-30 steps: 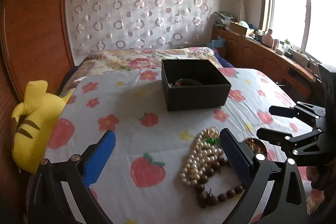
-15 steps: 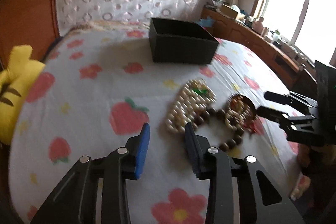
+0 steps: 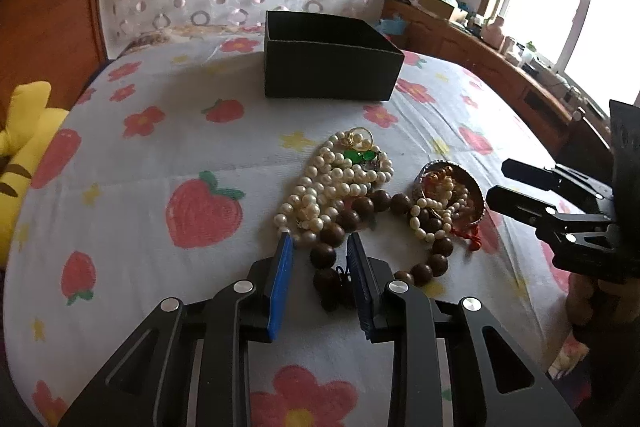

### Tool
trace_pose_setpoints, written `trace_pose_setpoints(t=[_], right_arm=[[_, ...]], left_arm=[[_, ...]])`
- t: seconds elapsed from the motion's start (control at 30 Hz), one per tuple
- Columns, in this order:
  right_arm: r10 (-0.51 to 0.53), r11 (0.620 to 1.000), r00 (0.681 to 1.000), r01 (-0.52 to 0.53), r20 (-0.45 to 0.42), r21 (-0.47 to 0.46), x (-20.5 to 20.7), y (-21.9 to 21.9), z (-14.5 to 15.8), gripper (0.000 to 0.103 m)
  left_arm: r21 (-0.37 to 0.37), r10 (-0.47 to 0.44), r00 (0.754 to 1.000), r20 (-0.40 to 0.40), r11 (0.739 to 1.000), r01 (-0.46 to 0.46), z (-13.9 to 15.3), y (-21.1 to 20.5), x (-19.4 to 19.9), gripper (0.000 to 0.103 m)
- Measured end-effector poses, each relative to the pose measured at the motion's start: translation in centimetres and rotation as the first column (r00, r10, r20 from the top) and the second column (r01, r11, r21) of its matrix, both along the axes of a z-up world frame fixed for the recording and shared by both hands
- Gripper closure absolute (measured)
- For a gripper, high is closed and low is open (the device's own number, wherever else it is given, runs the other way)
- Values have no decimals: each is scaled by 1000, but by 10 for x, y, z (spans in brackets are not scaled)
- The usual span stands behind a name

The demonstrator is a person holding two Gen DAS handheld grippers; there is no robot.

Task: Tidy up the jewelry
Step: 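Move the left gripper to the brown wooden bead bracelet, then grasp the bead bracelet with the left gripper while the right gripper approaches the gold chain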

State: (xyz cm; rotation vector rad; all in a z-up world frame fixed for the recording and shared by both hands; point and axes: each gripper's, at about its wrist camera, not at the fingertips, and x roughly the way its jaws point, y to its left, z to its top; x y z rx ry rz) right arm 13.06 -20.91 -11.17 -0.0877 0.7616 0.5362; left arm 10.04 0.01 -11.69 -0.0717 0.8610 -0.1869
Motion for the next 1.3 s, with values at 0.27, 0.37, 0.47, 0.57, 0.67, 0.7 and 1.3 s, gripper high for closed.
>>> trace_pose_setpoints(t=[0.27,0.37,0.47,0.57,0.67,0.7,1.3], right_arm=[[-12,1000,1000,12,11,1,-1,-2,-1,34],[-12,1000,1000,12,13,-7,-2,0,-1,34],[-6,1000,1000,6,11,-9,-3,1,-1,34],[0,1000,1000,0,21,-31,-4,4,0,34],[25,998,999,-23,33,-55,-10,13,3,37],[43,998,999,-42,26,-50,-12,17,3,41],[284,952,956,-289,-68,-95,-20,92,-4,63]], left_arm=[[-21,-44,998,47,999,45,9,-1,-27,91],[-34,-42,995,90,998,46,21,1,-38,91],[-40,-33,990,134,998,39,34,6,-49,91],[-40,-19,985,169,999,26,43,12,-56,91],[-35,0,980,198,999,7,52,19,-60,91],[-31,9,978,207,1000,-3,54,22,-61,91],[-52,79,974,214,996,-70,52,54,-67,91]])
